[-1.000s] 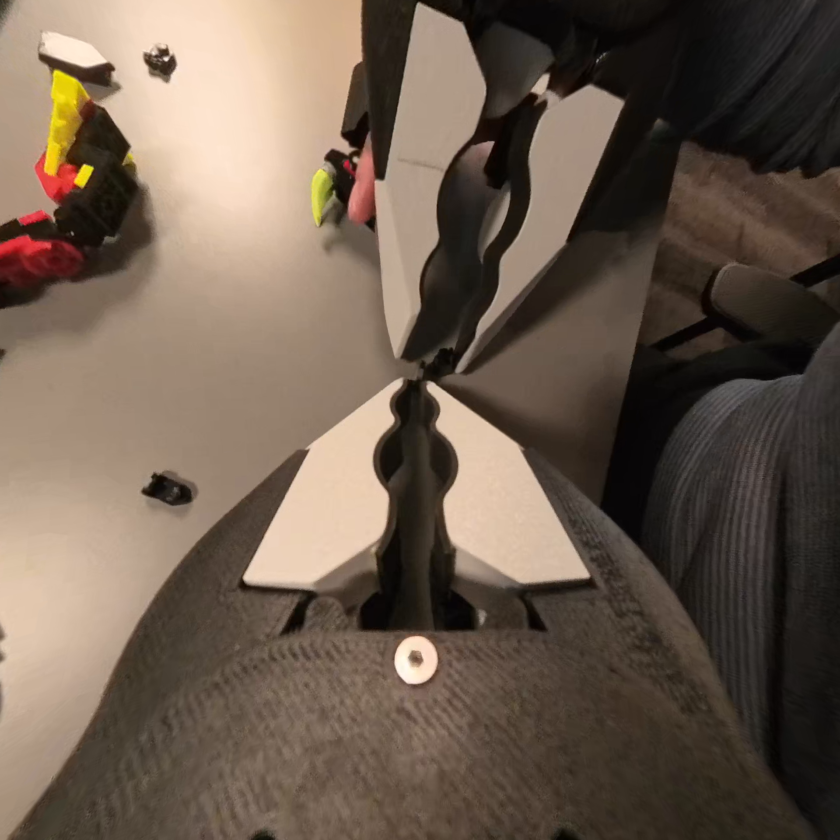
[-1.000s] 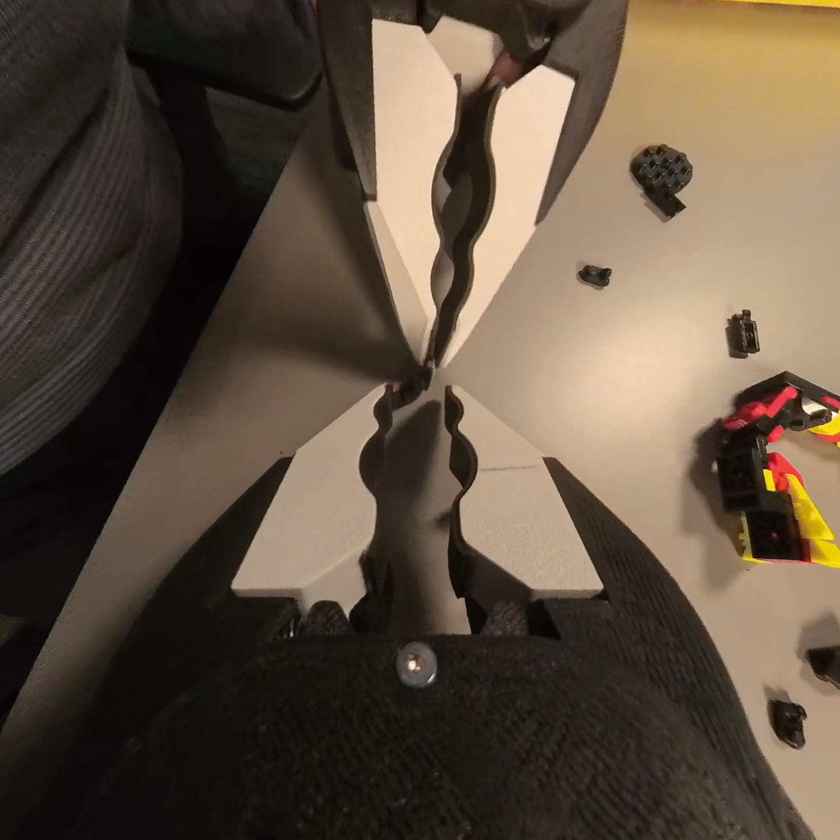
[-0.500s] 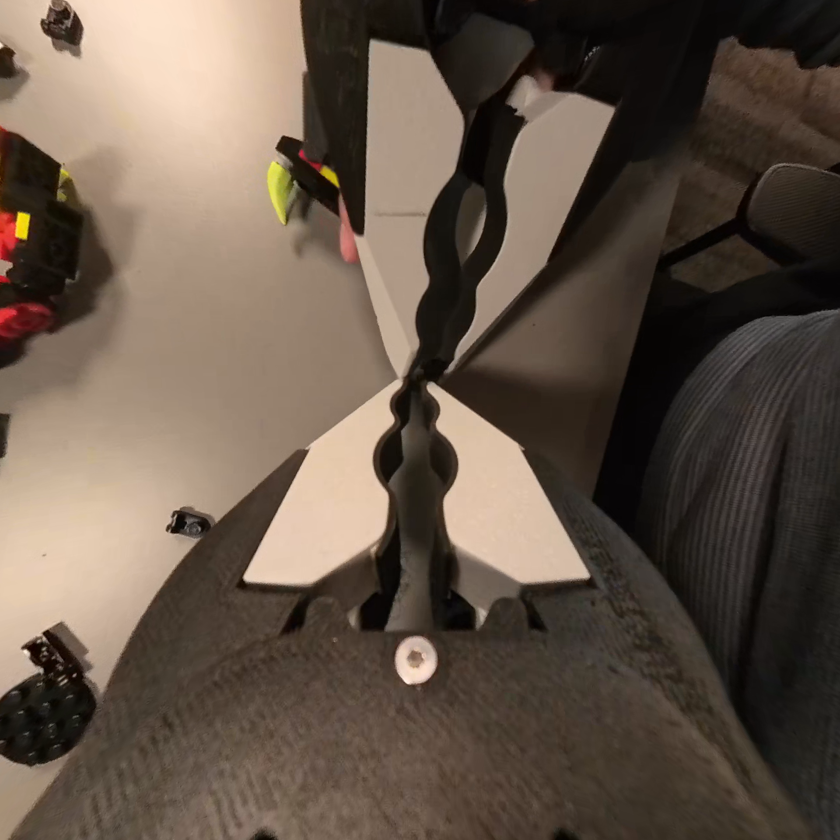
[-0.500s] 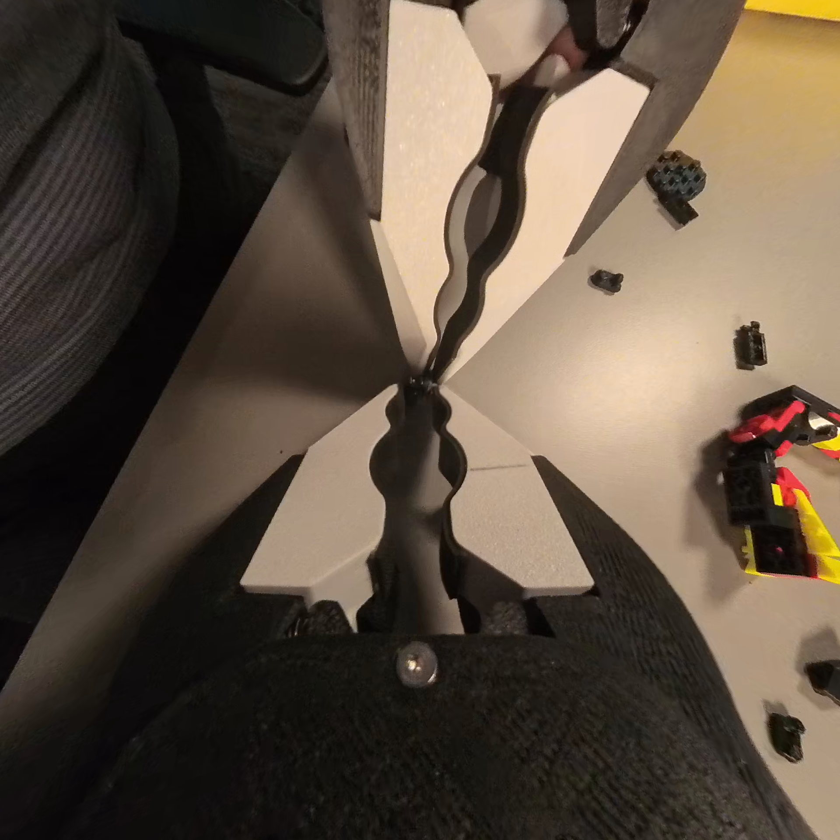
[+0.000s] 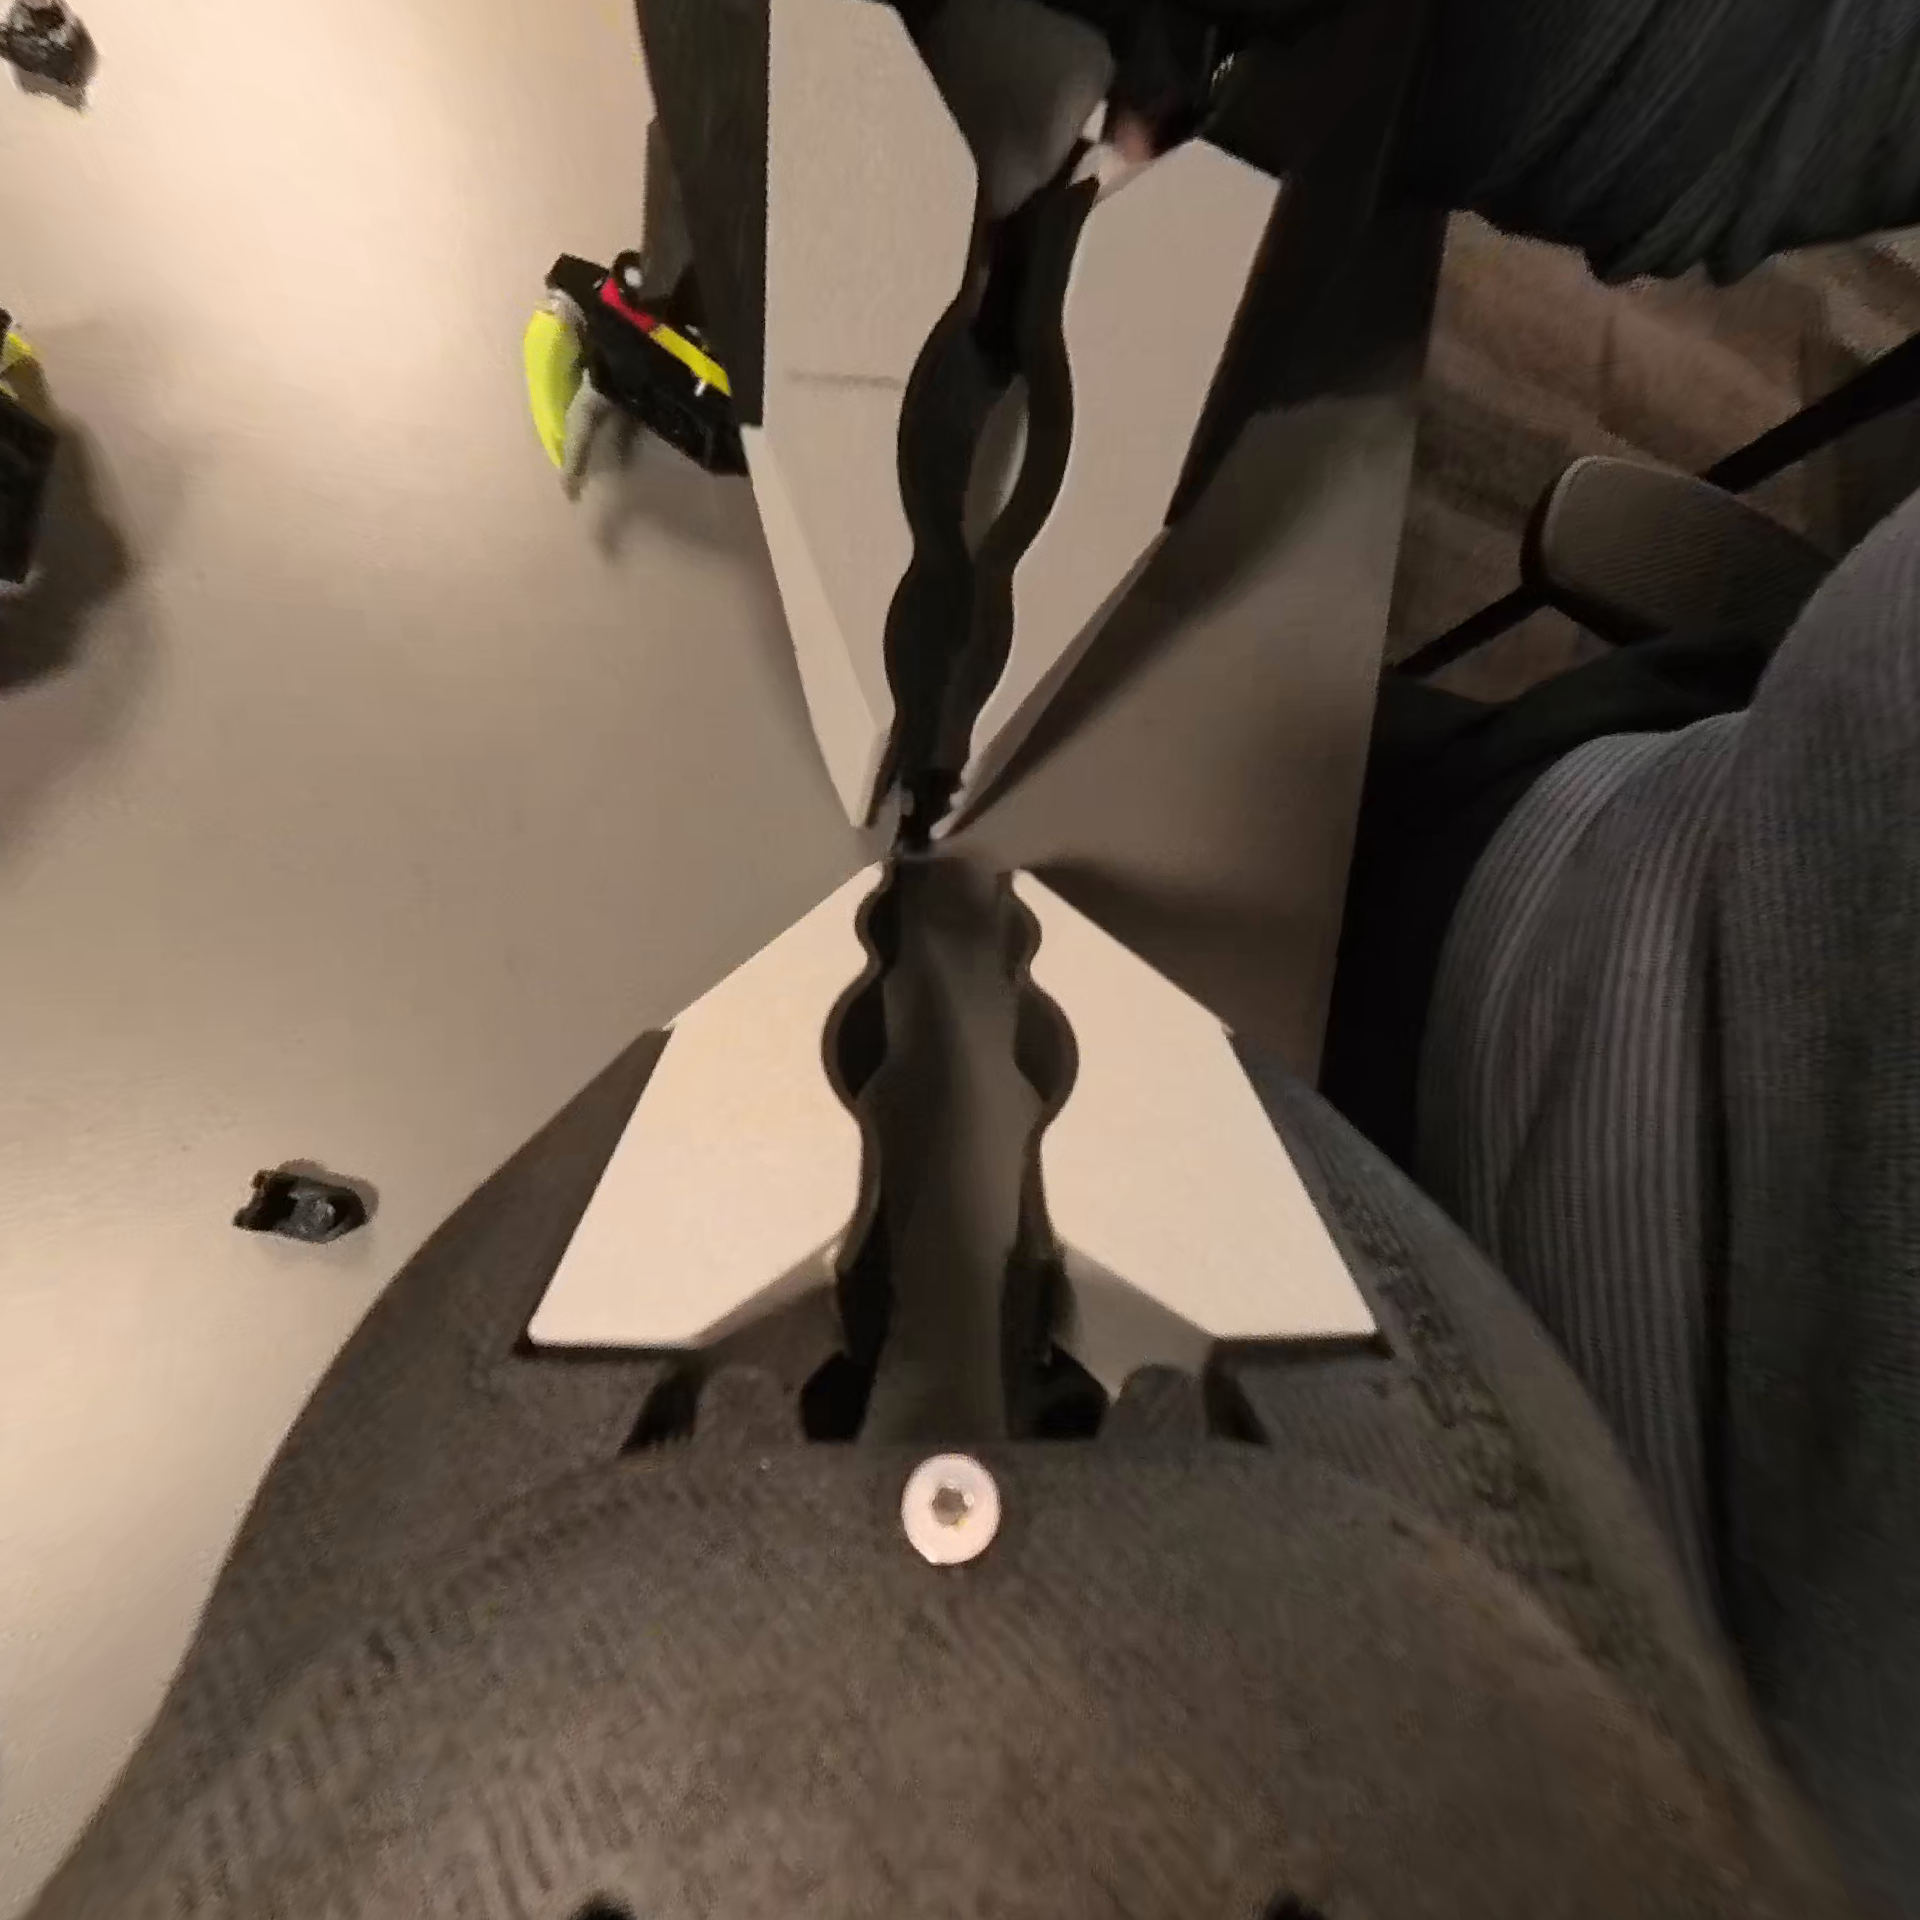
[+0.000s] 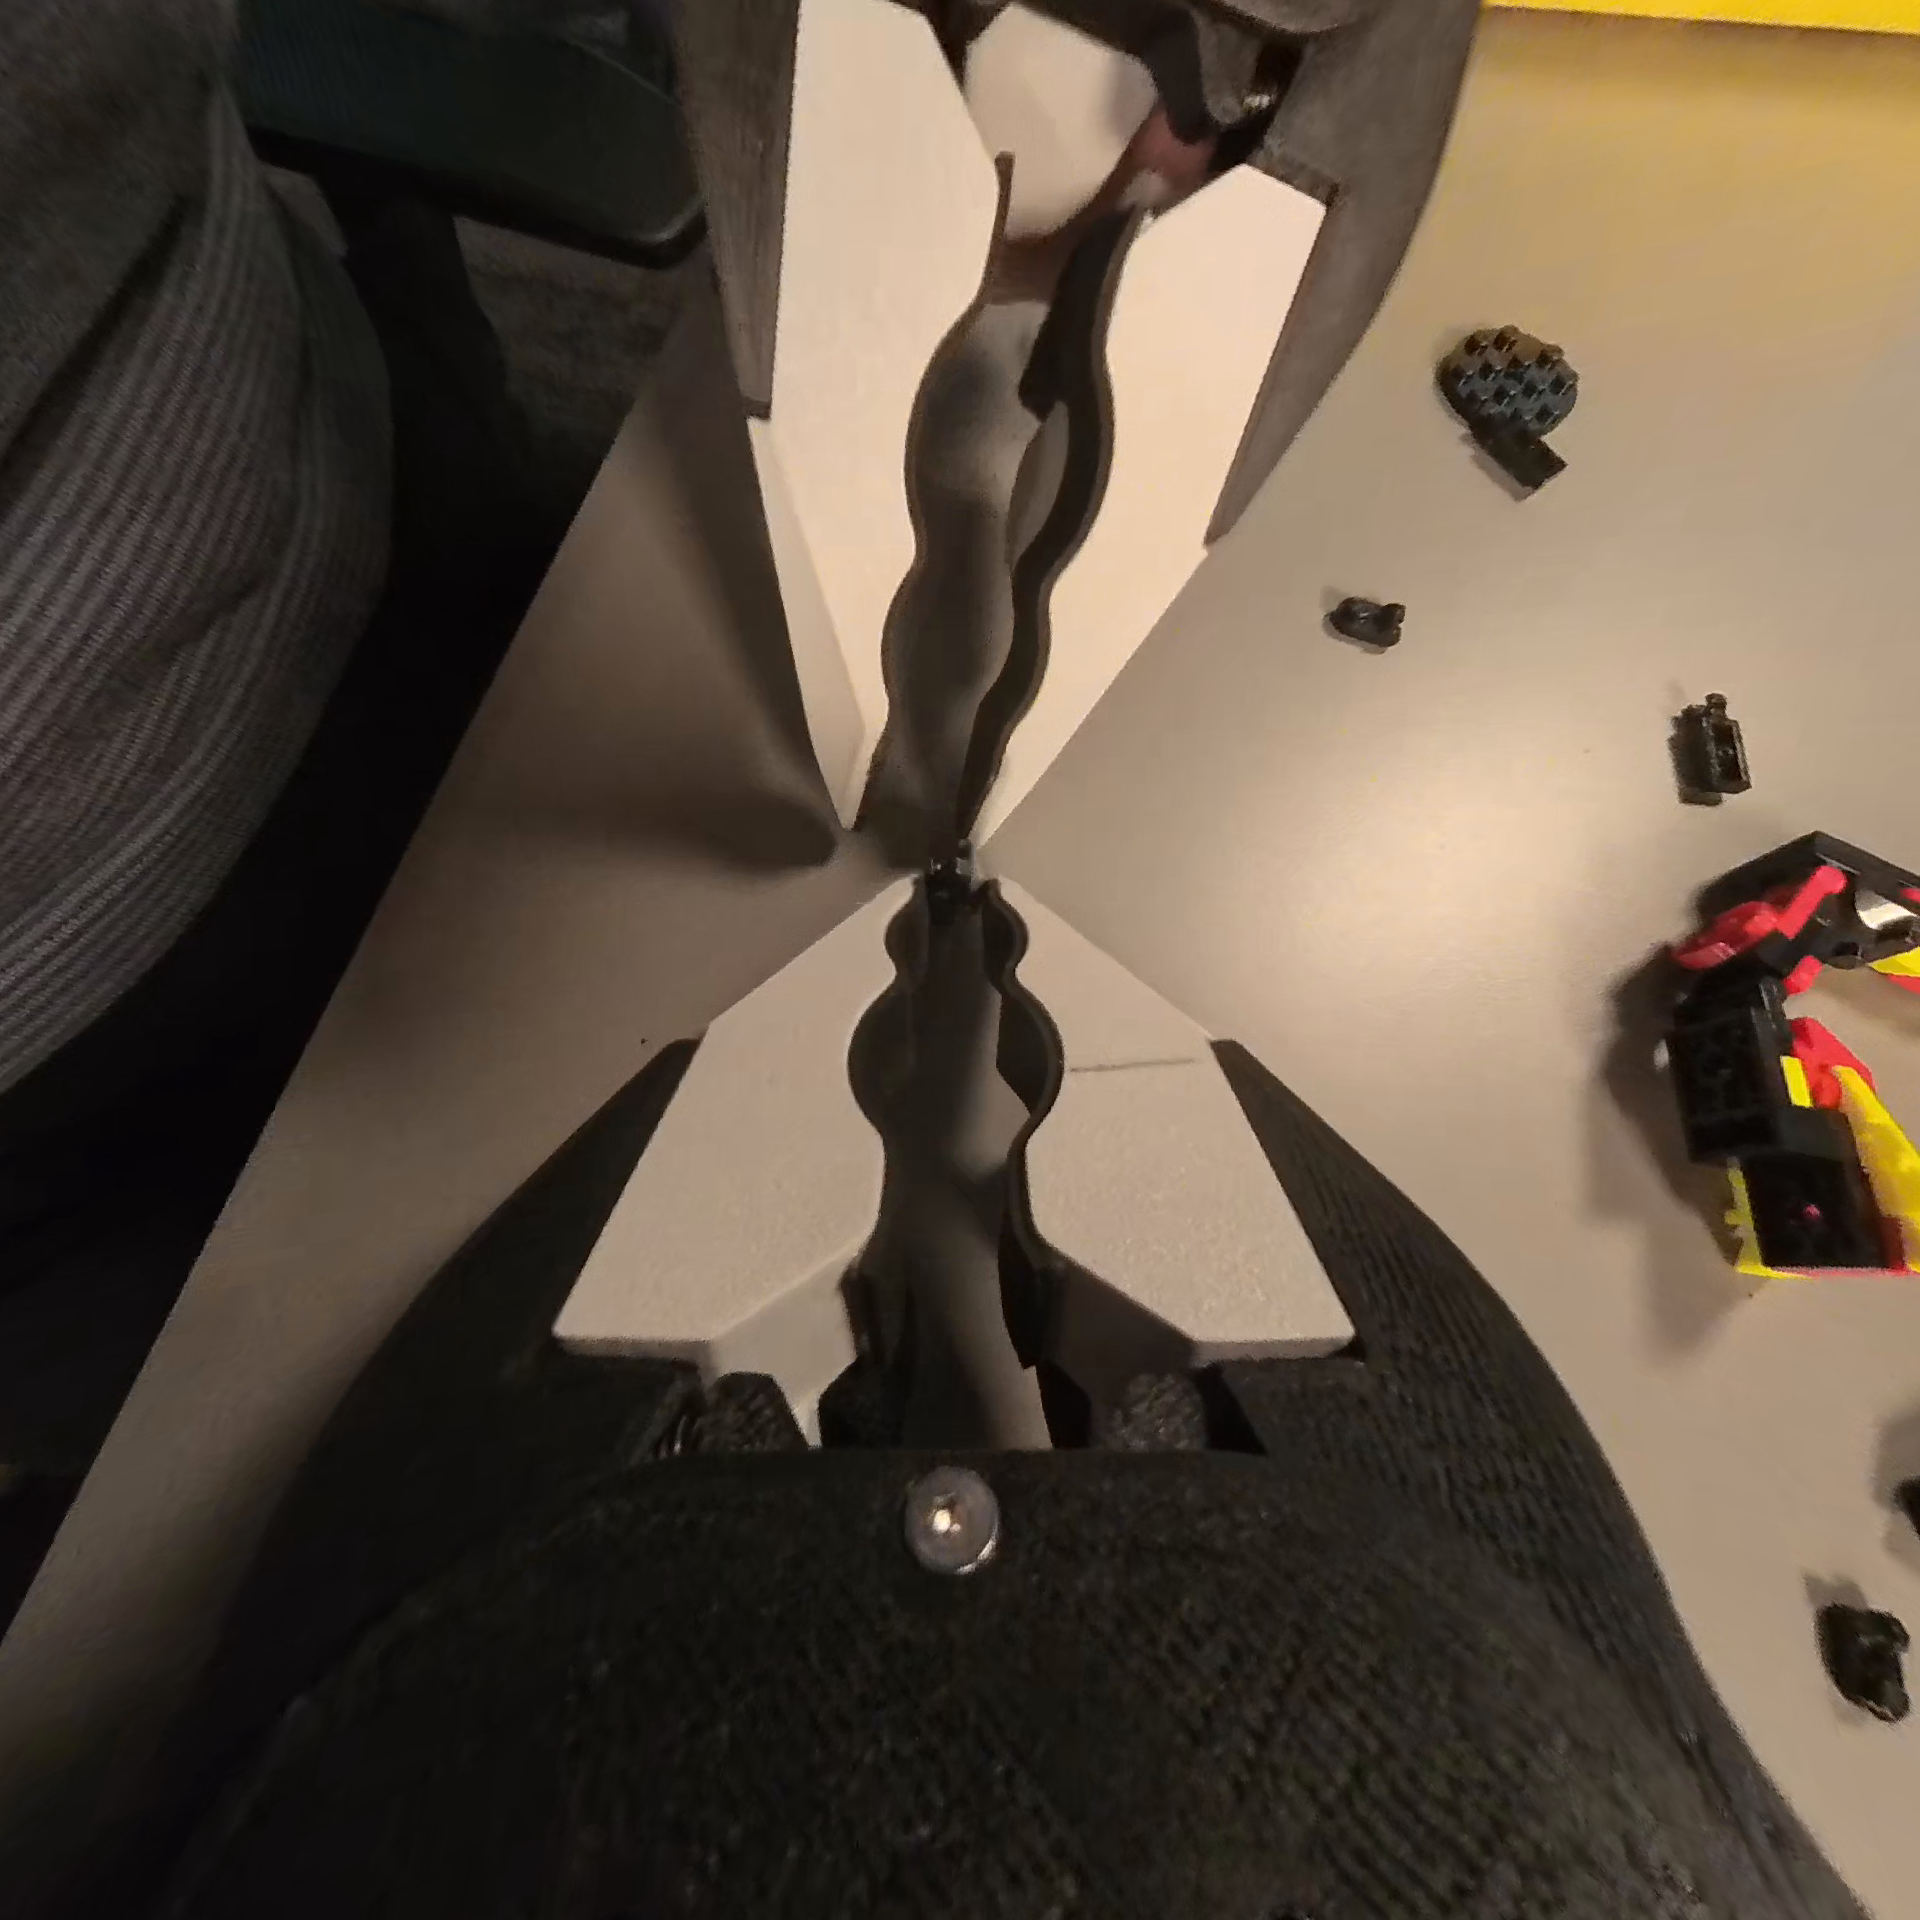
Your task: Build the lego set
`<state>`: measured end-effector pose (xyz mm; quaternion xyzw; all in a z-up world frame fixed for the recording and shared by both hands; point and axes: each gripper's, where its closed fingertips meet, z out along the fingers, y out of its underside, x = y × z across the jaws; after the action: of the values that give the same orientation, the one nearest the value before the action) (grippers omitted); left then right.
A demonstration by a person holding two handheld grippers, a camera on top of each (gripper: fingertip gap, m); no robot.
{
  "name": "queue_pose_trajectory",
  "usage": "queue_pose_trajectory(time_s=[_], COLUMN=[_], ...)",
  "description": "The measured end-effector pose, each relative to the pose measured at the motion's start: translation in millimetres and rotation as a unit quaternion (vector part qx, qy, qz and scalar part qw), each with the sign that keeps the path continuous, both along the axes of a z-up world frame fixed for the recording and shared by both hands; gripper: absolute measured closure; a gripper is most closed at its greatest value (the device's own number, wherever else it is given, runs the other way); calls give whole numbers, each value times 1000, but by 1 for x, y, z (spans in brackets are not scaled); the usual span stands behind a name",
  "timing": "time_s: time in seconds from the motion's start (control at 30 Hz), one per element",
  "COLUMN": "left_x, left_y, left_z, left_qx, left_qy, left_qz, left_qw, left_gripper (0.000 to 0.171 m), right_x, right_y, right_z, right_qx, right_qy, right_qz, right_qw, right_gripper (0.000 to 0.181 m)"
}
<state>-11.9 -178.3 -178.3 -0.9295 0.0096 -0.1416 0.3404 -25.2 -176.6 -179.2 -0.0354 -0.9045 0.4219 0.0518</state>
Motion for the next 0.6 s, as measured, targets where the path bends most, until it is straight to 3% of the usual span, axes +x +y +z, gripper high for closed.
queue_pose_trajectory(time_s=[0.17,0.33,0.5,0.6], left_x=[-17,-34,-34,-35], left_y=[0,7,11,13], left_z=[3,42,49,54], left_qx=[48,196,248,273], left_qy=[52,95,89,136], left_qz=[38,67,52,32], left_qw=[997,974,963,952], left_gripper=[155,155,161,161], right_x=[-11,-27,-28,-26], right_y=[-1,7,10,9], right_z=[23,53,46,45], right_qx=[-73,-125,-108,-110], right_qy=[20,124,161,159], right_qz=[-38,-75,-72,-66], right_qw=[996,981,978,979], right_gripper=[174,173,173,173])
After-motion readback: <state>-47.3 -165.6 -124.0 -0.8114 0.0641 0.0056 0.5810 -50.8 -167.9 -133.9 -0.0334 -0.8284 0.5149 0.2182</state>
